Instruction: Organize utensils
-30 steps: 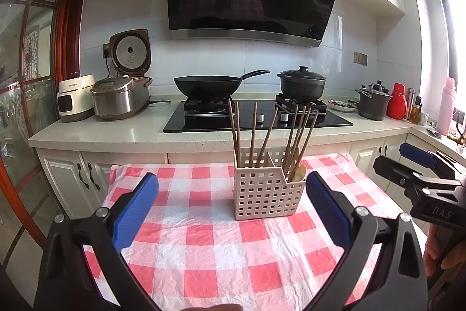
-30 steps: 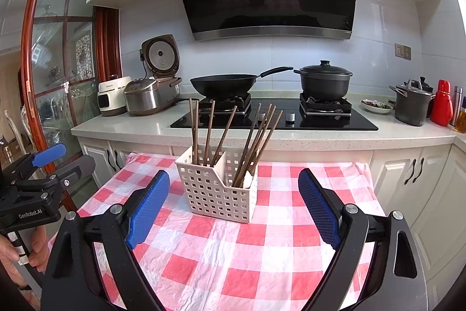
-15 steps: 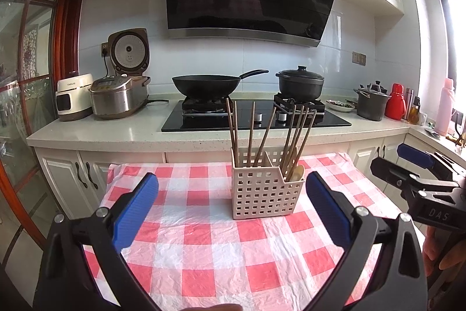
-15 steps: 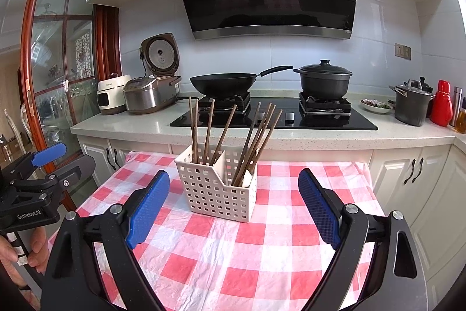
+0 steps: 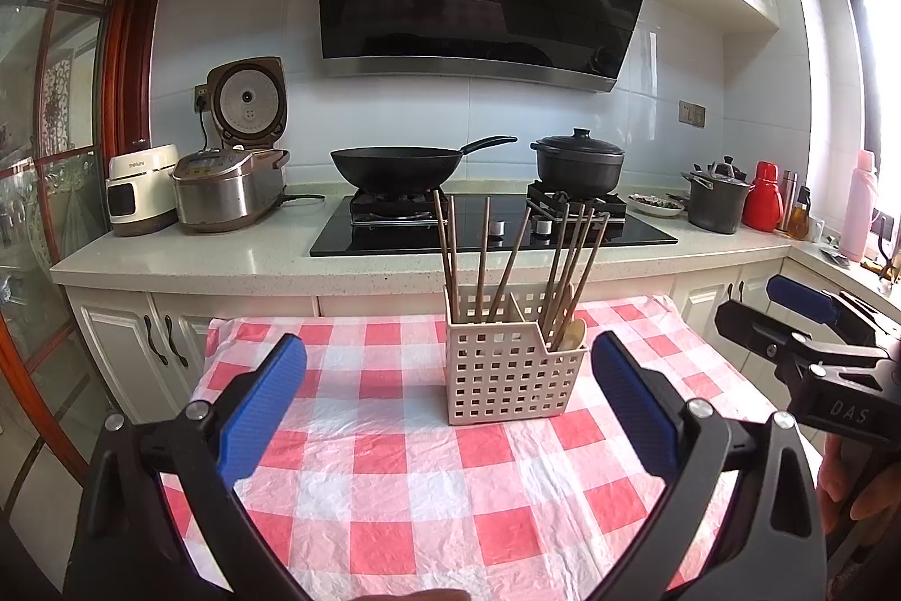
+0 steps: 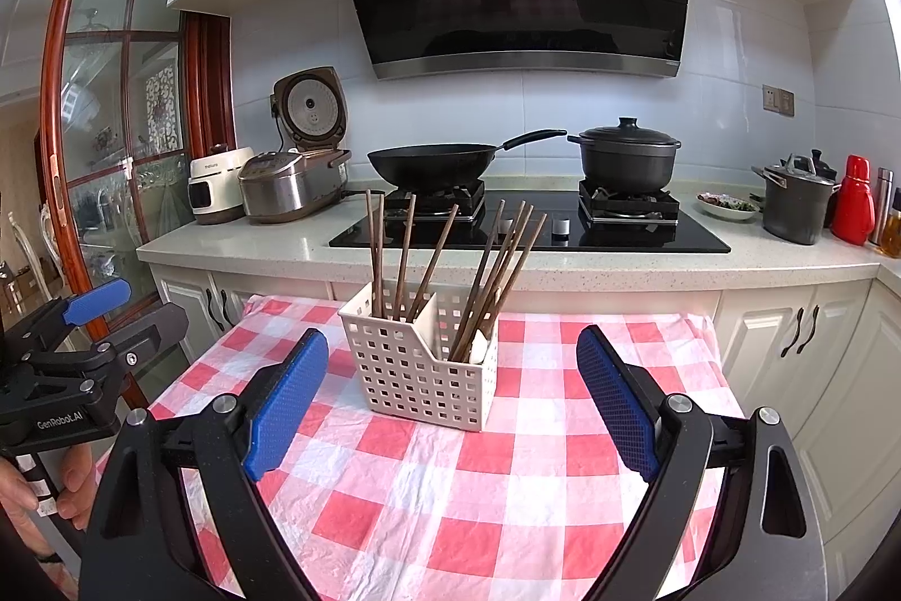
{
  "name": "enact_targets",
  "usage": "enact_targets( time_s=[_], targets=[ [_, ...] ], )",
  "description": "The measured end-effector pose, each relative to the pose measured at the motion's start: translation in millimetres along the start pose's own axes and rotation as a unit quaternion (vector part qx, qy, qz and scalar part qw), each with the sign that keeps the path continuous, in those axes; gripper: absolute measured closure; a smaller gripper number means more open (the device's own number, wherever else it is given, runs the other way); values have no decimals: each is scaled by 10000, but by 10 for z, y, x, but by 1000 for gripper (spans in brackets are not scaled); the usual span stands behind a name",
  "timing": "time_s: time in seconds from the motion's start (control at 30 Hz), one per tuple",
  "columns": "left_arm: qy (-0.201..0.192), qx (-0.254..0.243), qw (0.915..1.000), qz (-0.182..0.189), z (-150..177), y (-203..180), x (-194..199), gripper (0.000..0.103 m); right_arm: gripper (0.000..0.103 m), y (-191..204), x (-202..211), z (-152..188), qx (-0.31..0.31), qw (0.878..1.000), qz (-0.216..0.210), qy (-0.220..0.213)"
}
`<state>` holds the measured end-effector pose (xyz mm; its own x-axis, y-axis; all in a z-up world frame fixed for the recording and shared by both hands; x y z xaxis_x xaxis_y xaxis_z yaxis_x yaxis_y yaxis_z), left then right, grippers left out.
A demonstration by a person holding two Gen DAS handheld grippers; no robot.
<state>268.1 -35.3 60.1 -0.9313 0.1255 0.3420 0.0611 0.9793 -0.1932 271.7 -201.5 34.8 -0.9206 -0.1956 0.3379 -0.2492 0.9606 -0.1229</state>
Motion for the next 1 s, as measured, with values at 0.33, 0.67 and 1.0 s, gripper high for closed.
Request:
enact_targets(
  time_s=[0.33,0.67,1.0],
  targets=[
    [10,6,10000,-8,10,14,-4,5,18,2,0,2,-2,10000,-2,-2],
    [-13,16,10000,-31,20,37,-6,5,18,21,5,4,22,10000,-19,6],
    [-24,8,10000,-41,24,43,-2,5,18,29,5,4,22,10000,-32,-1]
  ],
)
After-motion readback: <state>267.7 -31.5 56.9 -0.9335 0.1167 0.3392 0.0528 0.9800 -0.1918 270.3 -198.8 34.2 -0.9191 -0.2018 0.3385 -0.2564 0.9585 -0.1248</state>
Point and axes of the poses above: each gripper's, at about its wrist camera, not at the fingertips, and x roughly against the way its jaws point, y to its left, z to its underside, the point moved 10 cm from there along -x, roughly the way its jaws point, and after that the axes turned 11 degrees about x, right-handed, at the moved point
